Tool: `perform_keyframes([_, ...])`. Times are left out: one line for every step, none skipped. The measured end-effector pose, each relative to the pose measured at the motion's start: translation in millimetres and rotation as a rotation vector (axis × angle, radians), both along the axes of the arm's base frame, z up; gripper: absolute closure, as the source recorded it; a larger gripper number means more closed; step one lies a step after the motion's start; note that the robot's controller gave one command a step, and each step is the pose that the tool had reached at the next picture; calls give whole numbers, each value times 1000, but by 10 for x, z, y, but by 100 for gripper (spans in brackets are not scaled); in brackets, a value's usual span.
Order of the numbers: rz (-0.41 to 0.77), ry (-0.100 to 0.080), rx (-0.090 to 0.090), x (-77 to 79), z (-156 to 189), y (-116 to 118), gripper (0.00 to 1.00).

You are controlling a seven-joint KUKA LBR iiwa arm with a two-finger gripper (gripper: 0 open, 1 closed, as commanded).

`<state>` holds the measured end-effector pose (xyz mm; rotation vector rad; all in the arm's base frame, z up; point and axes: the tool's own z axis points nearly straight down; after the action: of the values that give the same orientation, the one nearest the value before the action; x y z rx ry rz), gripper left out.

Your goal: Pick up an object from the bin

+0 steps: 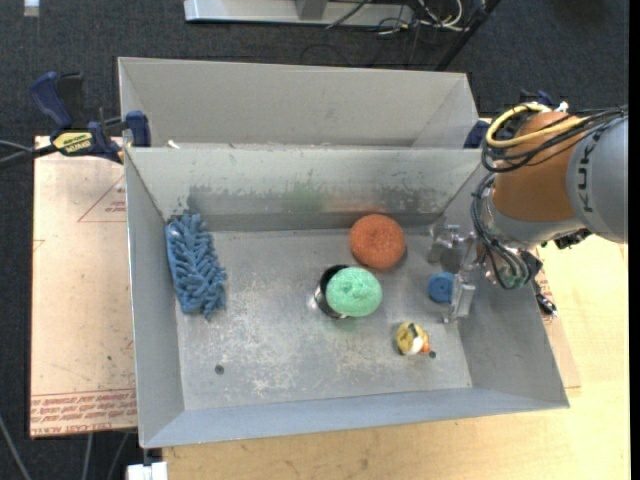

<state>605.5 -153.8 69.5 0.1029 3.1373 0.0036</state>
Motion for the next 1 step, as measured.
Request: perform_keyframes([-118,9,2,-169,3,11,100])
